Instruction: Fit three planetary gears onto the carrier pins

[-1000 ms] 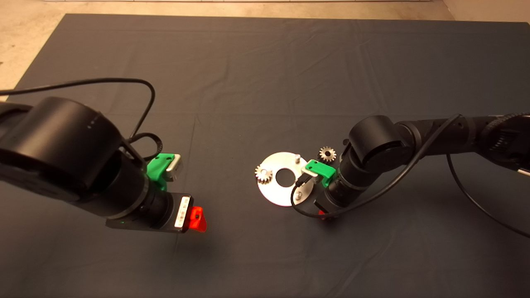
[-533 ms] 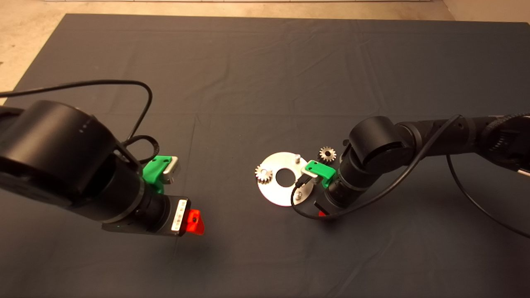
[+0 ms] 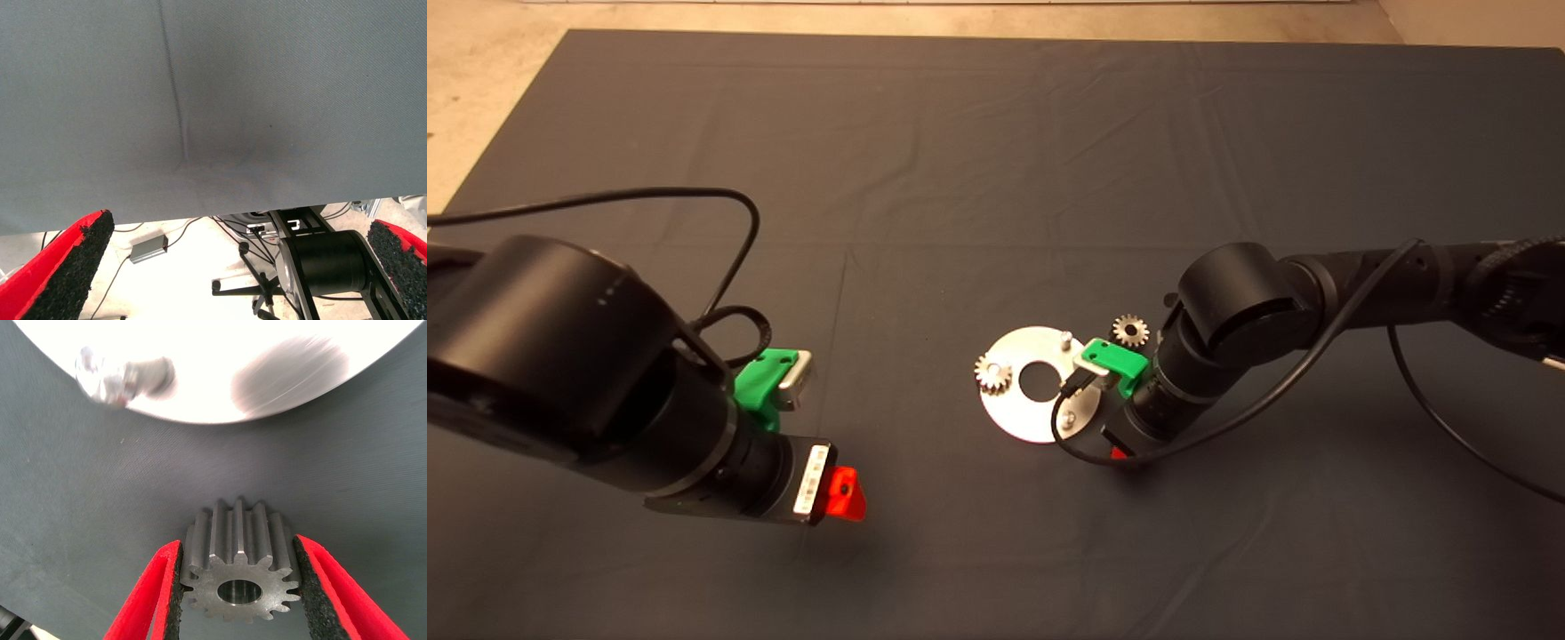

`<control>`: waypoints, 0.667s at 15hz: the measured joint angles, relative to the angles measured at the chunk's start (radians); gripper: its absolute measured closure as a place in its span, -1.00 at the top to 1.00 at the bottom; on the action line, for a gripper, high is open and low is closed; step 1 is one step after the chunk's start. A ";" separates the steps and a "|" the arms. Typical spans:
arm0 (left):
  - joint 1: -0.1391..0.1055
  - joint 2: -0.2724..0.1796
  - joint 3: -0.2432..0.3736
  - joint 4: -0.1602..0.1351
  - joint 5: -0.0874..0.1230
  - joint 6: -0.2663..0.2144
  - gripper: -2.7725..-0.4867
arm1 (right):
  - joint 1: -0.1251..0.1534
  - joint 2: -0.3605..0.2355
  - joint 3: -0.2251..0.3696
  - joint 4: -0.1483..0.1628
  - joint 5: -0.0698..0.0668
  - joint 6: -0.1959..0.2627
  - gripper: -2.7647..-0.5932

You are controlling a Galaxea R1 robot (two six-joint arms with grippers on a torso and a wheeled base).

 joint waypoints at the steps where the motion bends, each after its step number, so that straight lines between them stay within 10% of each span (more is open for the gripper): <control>1: 0.006 0.000 0.000 0.000 0.000 0.000 0.99 | 0.015 0.000 0.000 0.002 0.000 0.000 -0.57; 10: 0.020 0.000 0.002 0.002 0.001 -0.001 0.99 | 0.069 0.027 0.006 0.017 0.001 0.001 -0.57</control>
